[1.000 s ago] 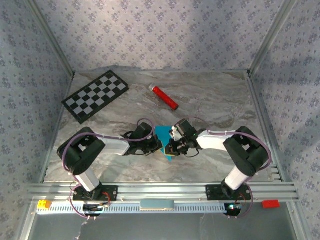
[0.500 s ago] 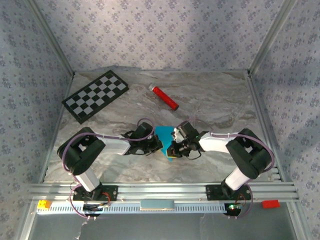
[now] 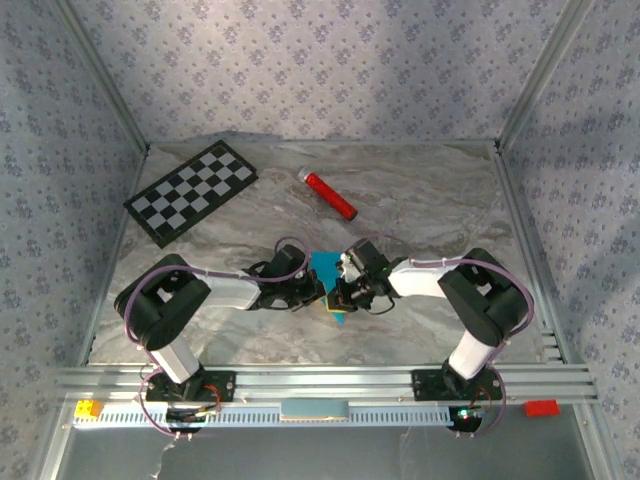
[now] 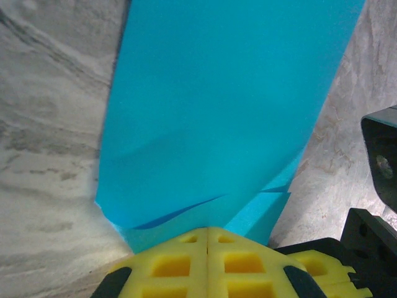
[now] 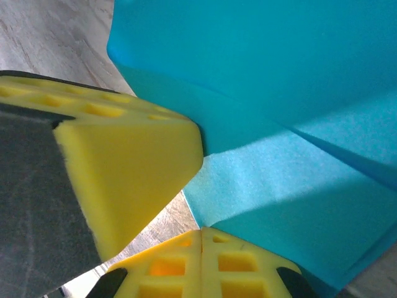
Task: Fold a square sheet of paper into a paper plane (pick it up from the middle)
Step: Third fold the triangle at the center of the table.
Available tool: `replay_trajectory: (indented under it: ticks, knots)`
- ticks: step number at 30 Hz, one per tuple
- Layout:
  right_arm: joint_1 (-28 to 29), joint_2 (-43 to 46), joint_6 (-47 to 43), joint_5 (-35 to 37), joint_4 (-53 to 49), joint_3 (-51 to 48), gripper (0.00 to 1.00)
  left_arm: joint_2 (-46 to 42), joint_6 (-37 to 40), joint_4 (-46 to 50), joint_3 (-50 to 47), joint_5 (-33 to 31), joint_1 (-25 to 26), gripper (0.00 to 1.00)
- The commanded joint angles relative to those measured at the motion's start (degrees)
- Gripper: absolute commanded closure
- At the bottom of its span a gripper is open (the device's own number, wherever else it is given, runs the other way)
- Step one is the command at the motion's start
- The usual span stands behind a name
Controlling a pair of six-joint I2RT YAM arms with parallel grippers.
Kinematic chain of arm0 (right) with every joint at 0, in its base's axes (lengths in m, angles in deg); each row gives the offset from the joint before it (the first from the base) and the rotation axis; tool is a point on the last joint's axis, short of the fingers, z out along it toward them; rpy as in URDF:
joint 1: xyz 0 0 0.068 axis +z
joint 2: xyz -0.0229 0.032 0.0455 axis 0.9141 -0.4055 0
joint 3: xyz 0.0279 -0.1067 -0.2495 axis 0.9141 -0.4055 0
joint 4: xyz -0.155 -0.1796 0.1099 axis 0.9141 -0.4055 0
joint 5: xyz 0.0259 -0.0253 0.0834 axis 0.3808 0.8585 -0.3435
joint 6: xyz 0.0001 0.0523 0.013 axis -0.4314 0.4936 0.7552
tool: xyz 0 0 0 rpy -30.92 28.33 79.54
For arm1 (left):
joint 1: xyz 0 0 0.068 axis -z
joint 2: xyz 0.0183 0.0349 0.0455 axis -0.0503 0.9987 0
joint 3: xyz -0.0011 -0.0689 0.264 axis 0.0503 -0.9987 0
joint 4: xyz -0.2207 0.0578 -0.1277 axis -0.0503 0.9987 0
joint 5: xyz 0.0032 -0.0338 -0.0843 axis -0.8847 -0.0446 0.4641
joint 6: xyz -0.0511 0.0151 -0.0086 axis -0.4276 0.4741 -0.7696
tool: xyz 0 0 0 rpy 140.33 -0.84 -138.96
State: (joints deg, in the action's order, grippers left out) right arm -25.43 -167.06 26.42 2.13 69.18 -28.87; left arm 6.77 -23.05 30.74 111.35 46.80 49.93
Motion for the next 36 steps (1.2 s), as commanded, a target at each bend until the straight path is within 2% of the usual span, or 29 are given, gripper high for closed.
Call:
replay_trajectory:
  ticks: [1,7,10,14,20,26,30,36]
  knots:
    - [0.14,0.06,0.78,2.02,-2.04,-3.27,0.98,0.72,1.63,5.24,0.42,-2.01,0.31,1.00]
    - [-0.38,0.65,0.13,2.43,-2.30,-5.03,0.99,-2.02,4.83,9.07,4.36,-1.64,0.01,1.00]
    - [-0.74,0.65,0.14,2.51,-2.04,-5.10,0.99,-4.10,5.39,10.29,4.90,-2.09,0.03,0.95]
    - [-0.89,0.91,0.35,2.83,-1.85,-4.97,0.99,-5.09,5.21,9.10,3.67,-1.15,0.40,1.00]
    - [-1.02,0.36,0.35,2.90,-1.70,-5.28,1.00,-2.35,3.32,4.90,1.80,-0.11,1.70,1.00]
    - [-1.19,0.69,-0.13,3.02,-2.16,-5.58,1.00,0.80,2.29,6.52,1.23,-3.59,1.74,1.00]
    - [-1.32,0.98,-0.41,3.50,-2.61,-6.21,1.00,0.03,2.39,7.29,-0.40,-5.38,0.64,1.00]
    - [-1.41,1.11,-0.48,3.23,-2.32,-6.99,1.00,-0.60,4.62,7.64,-1.22,-4.32,-2.96,1.00]
